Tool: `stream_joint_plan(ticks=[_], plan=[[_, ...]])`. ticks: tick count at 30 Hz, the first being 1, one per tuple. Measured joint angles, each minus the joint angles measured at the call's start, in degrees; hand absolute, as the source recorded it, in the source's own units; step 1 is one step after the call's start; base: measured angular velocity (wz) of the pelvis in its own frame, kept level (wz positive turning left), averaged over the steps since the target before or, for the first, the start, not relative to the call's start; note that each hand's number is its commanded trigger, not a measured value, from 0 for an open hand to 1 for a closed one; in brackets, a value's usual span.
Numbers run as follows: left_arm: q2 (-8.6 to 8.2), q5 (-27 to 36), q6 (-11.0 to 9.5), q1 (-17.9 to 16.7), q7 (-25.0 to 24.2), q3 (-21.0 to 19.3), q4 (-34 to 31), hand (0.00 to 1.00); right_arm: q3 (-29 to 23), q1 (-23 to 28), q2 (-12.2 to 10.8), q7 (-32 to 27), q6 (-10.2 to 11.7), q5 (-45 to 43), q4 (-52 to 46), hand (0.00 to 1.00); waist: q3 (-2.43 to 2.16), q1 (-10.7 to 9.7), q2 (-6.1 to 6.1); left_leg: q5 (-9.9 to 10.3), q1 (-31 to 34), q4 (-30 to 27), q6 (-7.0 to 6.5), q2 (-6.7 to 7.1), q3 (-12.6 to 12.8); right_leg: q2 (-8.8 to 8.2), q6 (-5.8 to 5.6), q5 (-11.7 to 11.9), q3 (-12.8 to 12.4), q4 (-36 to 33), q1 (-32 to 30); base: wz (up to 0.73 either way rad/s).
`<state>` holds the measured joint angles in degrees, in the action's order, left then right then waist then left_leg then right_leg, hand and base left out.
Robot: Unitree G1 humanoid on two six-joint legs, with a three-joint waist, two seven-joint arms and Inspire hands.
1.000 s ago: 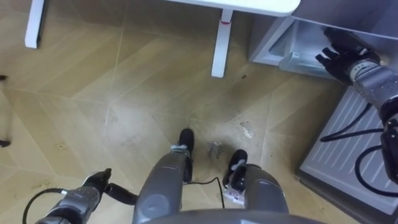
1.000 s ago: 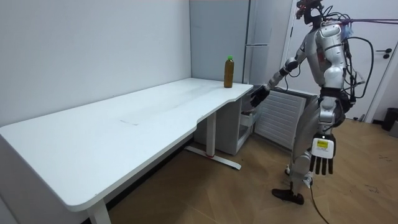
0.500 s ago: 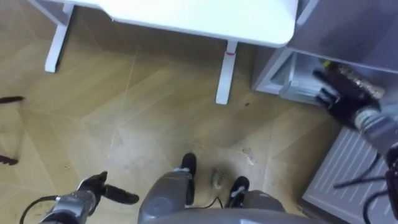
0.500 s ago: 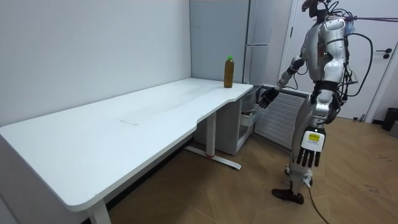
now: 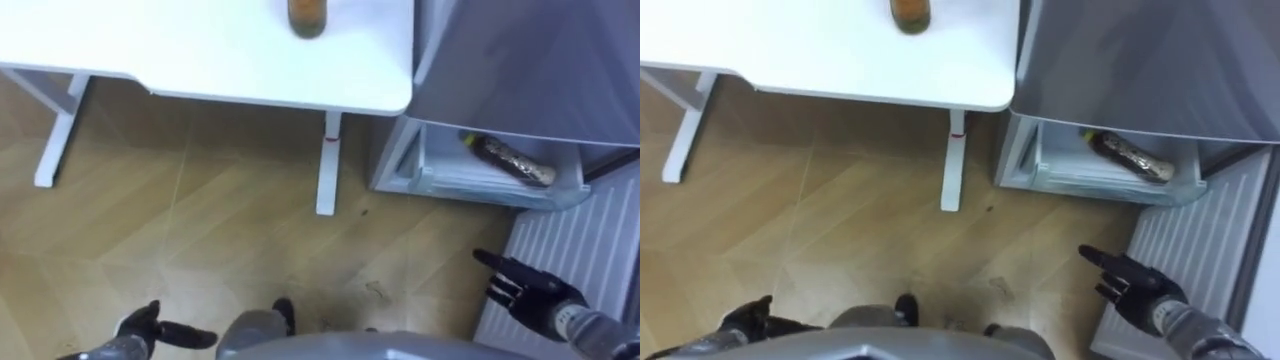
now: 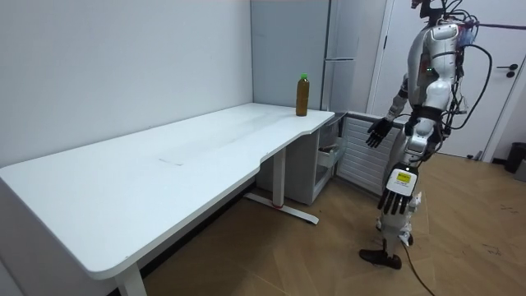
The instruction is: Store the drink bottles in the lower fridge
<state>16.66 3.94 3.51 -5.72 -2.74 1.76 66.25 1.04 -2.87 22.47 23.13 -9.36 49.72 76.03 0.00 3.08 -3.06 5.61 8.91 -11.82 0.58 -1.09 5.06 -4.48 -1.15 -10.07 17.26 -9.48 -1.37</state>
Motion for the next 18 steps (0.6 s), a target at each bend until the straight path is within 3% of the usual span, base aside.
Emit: stream_joint_plan(ticks=[3,8,10,13,18], plan=[[-0.34,-0.12,0.33,-1.33,0.13,-3.58,-0.41,0.00,-1.31,1.79,-1.45,-0.09,-0.05,-4.45,-0.03,0.00,0.10,0.05,-0.16,0.62,-2.06,0.08,0.10,0.00,-0.03,0.15,-0.15,-0.12,0.04,0.88,2.49,-0.01],[-1.38,-0.86,0.48,-3.10,1.57,-3.83,-0.95,0.00,-1.06,4.56,-4.74,-1.93,0.09,-9.68,-0.58,0.00,0.42,0.18,0.14,1.49,-4.51,0.17,0.35,-0.22,0.92,0.29,-0.18,-0.64,-1.39,0.88,4.47,-0.12],[-2.96,-1.08,0.46,-2.86,2.34,-4.31,-1.10,0.00,-1.17,6.07,-6.76,-3.53,0.52,-11.88,-0.57,0.00,0.28,0.12,0.06,1.77,-4.80,0.11,0.36,-0.22,0.92,0.26,-0.22,-0.82,-1.50,0.93,4.64,-0.02],[-4.36,-1.04,0.49,-2.77,2.32,-4.31,-1.09,0.00,-1.16,7.27,-8.84,-5.52,0.60,-15.68,-0.40,0.00,0.51,-0.68,0.37,1.97,-5.69,0.21,0.45,-0.19,0.98,0.29,-0.26,-0.90,-1.66,0.91,5.60,-0.01],[-4.83,-0.33,0.86,-1.94,2.59,-4.36,-1.09,0.00,-1.14,7.55,-9.21,-8.28,0.64,-18.79,0.25,0.00,0.58,-1.31,0.64,2.35,-6.86,0.30,0.53,-0.37,2.13,0.38,-0.27,-1.00,-3.04,0.96,6.10,-0.13]])
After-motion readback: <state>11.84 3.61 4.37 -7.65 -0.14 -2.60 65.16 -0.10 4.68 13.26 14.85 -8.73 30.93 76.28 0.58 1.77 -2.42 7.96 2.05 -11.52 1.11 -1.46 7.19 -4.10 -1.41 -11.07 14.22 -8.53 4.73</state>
